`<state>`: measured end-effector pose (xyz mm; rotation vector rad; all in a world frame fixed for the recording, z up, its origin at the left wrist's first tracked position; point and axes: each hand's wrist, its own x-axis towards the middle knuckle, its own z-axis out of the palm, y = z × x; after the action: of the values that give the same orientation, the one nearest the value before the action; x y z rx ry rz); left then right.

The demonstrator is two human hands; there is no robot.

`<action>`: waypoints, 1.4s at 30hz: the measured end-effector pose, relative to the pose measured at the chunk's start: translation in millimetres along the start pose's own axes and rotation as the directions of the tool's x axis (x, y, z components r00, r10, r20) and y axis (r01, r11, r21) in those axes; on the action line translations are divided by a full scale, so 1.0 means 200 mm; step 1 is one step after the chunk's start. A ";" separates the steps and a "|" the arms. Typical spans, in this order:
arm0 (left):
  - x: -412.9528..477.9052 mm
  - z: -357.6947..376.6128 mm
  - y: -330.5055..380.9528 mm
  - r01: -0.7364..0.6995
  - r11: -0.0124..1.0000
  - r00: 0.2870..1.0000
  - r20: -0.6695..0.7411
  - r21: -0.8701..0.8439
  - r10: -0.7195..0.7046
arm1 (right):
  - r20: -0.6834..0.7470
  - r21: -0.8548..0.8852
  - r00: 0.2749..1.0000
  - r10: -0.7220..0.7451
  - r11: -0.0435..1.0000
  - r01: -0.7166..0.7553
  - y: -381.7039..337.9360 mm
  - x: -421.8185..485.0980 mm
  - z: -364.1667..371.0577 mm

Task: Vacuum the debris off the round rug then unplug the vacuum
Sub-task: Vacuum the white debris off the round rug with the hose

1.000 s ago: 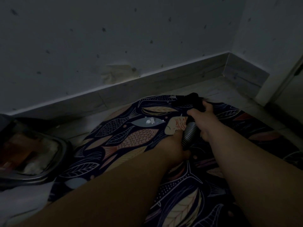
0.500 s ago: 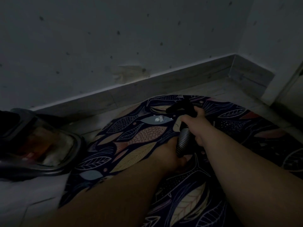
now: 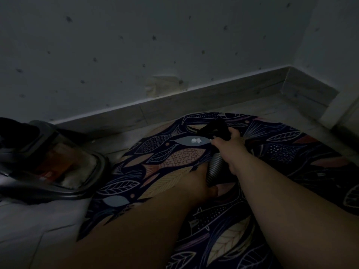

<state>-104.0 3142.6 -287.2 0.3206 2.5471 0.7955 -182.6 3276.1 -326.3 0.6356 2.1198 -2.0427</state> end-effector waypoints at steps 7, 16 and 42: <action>0.06 0.12 0.08 -0.068 0.998 0.997 0.043 0.001 0.068 | -0.131 0.026 0.991 0.027 0.999 -0.024 0.04 -0.04 -0.19; 0.01 0.13 0.03 -0.068 0.995 0.989 0.137 0.078 0.057 | -0.104 0.109 0.992 0.067 0.993 -0.055 0.10 -0.13 -0.22; -0.18 -0.03 -0.34 -0.221 0.975 0.975 0.047 0.030 0.219 | -0.203 0.119 0.977 0.060 0.992 -0.036 0.10 -0.29 0.19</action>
<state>-81.8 3073.1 -309.7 0.6339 2.5158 0.8145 -130.8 3226.3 -325.7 0.9450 2.0796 -2.1694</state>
